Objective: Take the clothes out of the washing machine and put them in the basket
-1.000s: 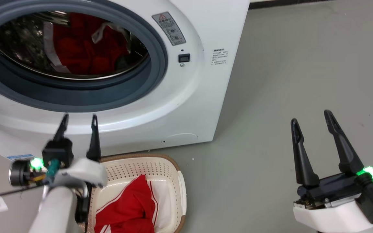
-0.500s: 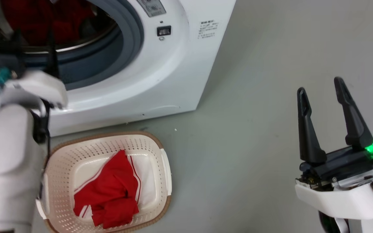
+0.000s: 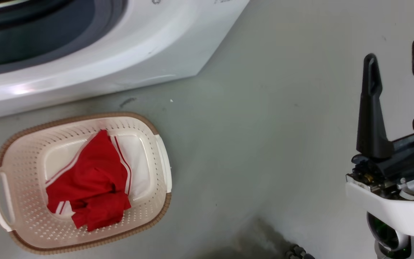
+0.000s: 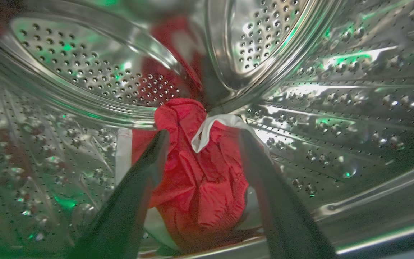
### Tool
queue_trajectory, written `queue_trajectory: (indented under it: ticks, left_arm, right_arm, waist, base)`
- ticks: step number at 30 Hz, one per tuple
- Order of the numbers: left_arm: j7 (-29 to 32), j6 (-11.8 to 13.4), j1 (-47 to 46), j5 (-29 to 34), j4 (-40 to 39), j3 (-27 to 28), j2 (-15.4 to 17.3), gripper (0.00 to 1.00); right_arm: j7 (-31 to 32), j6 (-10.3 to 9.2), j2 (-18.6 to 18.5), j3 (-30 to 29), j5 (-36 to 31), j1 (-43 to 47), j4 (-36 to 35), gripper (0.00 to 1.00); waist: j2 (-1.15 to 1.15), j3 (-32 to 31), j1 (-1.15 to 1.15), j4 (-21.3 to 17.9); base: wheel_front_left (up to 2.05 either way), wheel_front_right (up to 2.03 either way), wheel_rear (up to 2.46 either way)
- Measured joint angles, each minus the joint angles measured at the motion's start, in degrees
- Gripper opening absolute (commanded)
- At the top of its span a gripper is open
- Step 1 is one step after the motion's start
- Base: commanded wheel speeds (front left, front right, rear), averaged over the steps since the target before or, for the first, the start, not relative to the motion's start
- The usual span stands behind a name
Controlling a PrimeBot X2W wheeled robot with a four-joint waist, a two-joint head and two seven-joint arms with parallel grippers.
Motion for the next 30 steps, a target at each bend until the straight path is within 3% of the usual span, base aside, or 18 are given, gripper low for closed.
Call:
queue_trajectory:
  ticks: [15, 24, 30]
  left_arm:
    - [19.0, -3.2, -20.2, 0.4, 9.2, -3.9, 6.0, 1.0]
    - [35.4, -3.8, -31.5, -1.3, 11.1, -7.4, 6.9, 1.0]
    - [43.3, -3.9, -35.9, -2.8, 10.5, -10.8, 7.3, 1.0]
  right_arm:
    - [0.0, 0.0, 0.0, -0.1, 3.9, -3.7, -6.1, 1.0]
    - [0.0, 0.0, 0.0, 0.1, 5.1, -3.9, -8.1, 1.0]
    - [0.0, 0.0, 0.0, 0.1, 6.0, -4.1, -9.0, 1.0]
  waist:
    - [0.0, 11.4, 0.0, -4.6]
    - [0.0, 16.2, 0.0, -6.7]
    - [0.0, 18.4, 0.0, -7.3]
  base:
    - [0.0, 0.0, 0.0]
    - [0.0, 0.0, 0.0]
    - [0.0, 0.0, 0.0]
